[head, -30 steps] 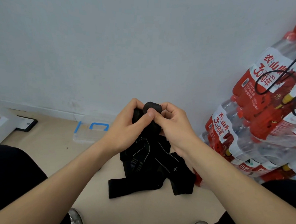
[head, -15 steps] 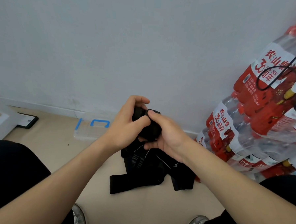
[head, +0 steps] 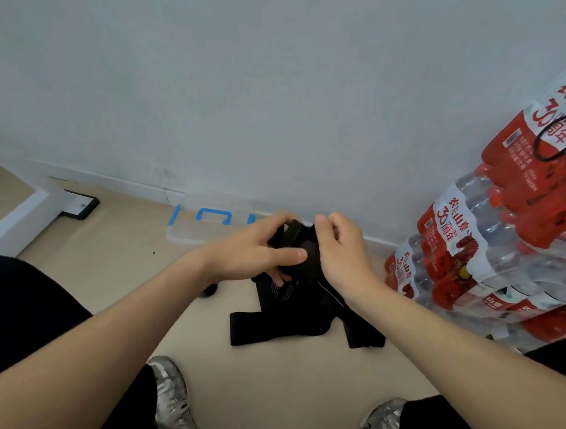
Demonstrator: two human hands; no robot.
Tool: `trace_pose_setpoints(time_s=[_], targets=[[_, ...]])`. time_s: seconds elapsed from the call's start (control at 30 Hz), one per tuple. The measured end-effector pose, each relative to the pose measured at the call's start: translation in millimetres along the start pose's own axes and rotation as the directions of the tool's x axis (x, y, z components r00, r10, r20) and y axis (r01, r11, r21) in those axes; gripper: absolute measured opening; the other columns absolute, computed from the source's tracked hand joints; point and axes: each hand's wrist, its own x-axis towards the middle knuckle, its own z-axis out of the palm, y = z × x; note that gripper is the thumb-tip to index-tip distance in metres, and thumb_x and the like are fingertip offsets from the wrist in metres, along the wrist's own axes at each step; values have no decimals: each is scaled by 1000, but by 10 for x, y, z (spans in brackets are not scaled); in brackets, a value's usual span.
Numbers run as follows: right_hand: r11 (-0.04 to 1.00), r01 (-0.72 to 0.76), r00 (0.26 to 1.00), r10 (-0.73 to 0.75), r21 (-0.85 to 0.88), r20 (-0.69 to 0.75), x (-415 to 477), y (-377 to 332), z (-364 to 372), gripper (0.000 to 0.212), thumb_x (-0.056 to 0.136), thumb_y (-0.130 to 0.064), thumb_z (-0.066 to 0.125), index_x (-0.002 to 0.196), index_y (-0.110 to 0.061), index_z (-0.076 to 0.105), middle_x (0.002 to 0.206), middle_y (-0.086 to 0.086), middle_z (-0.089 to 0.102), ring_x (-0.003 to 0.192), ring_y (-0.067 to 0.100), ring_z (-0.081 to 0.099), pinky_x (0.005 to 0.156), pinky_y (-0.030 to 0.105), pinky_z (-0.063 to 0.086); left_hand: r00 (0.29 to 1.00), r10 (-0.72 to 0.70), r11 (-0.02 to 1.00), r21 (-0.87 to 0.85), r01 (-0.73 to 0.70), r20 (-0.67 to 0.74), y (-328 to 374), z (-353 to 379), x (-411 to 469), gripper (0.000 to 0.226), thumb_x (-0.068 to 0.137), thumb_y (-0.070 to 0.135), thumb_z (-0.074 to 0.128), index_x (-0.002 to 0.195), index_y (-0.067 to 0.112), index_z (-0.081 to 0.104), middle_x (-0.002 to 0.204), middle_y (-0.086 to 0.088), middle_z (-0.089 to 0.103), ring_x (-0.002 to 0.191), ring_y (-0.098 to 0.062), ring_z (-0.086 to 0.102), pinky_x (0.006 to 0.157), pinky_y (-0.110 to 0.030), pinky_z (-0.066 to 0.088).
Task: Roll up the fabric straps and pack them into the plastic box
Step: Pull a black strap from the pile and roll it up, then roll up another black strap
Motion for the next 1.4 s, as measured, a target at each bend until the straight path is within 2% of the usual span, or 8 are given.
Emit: trace_pose_setpoints(time_s=[0.2,0.33,0.43,0.67,0.83,1.0,1.2,1.4], targets=[[738,342,865,-4,-582,502,-99,152,-21,39,107,-39,55,73,-20,53,69,-2,63,68,21,64,63,40,54,992,-99,833,539,124,-76,-668,-408,-98,41,89,25,84,120,31,58,100,7,72,72,2,68,60,-12,49],[392,626,597,315,-674,738,-100,306,68,17,107,-31,48,92,-24,52,85,-4,53,73,21,57,57,37,43,943,-238,801,501,326,-233,-1296,-558,-184,45,84,24,86,120,32,60,110,4,71,91,-10,70,78,-32,61],[290,674,532,448,-680,719,-79,477,265,12,105,-19,49,108,-16,61,91,-1,53,75,22,56,59,35,41,900,-294,741,517,428,-323,-1773,-466,-198,51,83,28,83,129,28,60,116,1,66,102,-23,66,85,-40,60],[621,212,660,479,-755,579,-4,1198,552,17,109,-24,49,111,-21,66,98,2,69,84,24,68,73,40,59,852,-293,453,722,524,-435,-2604,-184,-101,56,95,34,73,144,23,47,163,-5,25,104,-36,68,78,-46,59],[592,-56,632,644,-804,431,-216,1890,531,25,109,-27,50,115,-16,71,126,16,68,115,31,65,97,46,59,861,-284,393,769,505,-421,-2902,-187,84,59,99,23,70,151,20,42,179,-3,-16,111,-37,67,77,-43,55],[497,-275,619,747,-823,244,-323,2346,436,48,109,-26,48,147,2,54,131,20,66,103,33,66,82,34,52,840,-270,445,712,543,-472,-3079,-231,232,68,96,-5,61,156,16,39,180,-7,-14,115,-41,55,95,-46,53],[614,-618,655,748,-490,111,-180,2595,578,69,97,-33,76,149,-2,42,123,4,61,106,23,62,81,29,49,825,-172,354,748,561,-538,-3143,-368,435,79,93,-1,70,160,16,33,179,-15,-3,122,-44,53,98,-47,52],[617,-767,605,787,-176,125,-82,2696,731,98,96,-26,83,168,-16,17,150,10,53,135,33,57,114,47,52,875,23,212,858,469,-484,-2963,-92,488,64,78,3,75,139,12,55,145,-22,47,112,-43,50,91,-50,45]])
